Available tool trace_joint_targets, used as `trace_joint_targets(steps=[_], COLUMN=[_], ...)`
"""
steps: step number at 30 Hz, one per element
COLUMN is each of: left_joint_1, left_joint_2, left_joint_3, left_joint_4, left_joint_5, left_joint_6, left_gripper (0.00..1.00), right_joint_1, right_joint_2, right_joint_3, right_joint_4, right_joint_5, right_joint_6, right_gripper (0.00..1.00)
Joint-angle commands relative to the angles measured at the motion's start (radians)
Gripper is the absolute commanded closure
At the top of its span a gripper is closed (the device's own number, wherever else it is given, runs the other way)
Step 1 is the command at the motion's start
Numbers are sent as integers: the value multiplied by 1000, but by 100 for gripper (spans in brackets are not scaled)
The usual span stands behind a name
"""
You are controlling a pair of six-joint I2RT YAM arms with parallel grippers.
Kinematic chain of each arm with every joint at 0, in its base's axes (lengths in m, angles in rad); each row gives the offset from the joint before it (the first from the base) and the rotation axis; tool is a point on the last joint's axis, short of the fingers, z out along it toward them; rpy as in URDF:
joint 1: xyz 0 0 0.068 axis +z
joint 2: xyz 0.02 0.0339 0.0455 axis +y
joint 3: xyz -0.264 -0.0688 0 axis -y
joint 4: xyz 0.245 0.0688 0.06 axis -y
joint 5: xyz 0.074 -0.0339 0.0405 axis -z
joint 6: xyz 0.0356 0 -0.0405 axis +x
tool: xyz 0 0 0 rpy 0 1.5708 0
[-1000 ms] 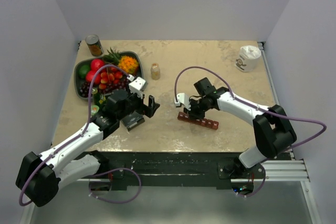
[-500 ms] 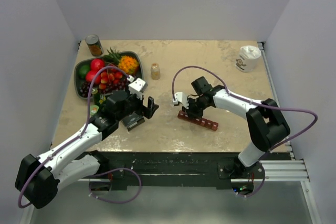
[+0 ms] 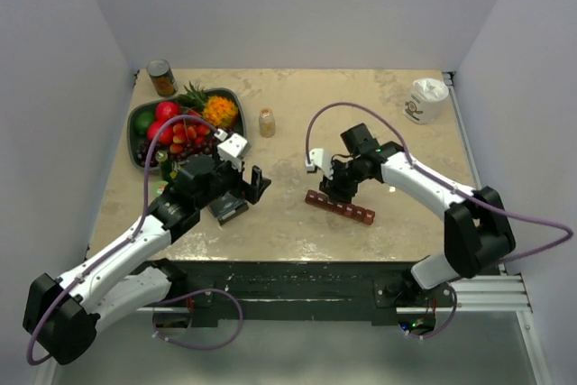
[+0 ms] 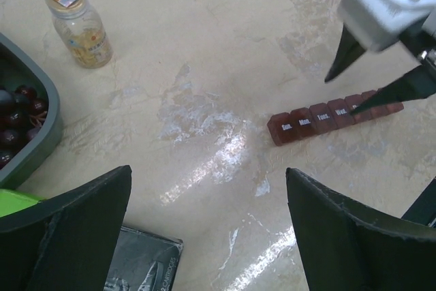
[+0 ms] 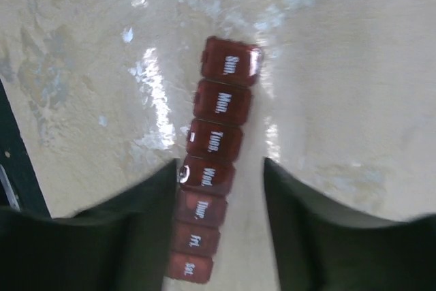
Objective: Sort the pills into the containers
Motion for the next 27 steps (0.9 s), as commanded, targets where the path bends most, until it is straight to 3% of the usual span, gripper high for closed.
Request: trace_joint_targets(steps=[1, 2, 4, 7, 12, 16, 20, 27], left_joint_1=[5, 5, 5, 7, 5, 5, 7, 5], left_joint_2=[-65, -73, -93, -104, -125, -148, -165, -193], left_joint_3=[79, 98, 118, 189, 282, 309, 290, 265], left_joint_4=[20, 20, -11, -55, -156, -193, -210, -202], left_joint_5=[1, -2, -2, -15, -85, -137, -151, -140], left_joint_6=[19, 15, 10, 18, 58, 73, 72, 55], left_gripper=[1, 1, 1, 1, 1, 1, 1, 1], right_joint_1=[-75, -93, -159, -266, -343, -351, -362, -386], right_joint_2=[-180, -208, -268, -366, -398, -419, -431, -451], right_joint_3=[96, 108, 116, 135, 292, 341, 356, 326], right_joint_4=[-28, -20, 25, 129, 147, 256, 254, 259], right_joint_5=[-24, -30, -49, -69, -29, 146, 220, 171], right_joint_6=[9, 14, 47, 208, 422, 765, 819, 793], right_gripper=[31, 14, 1, 1, 1, 1, 1, 1])
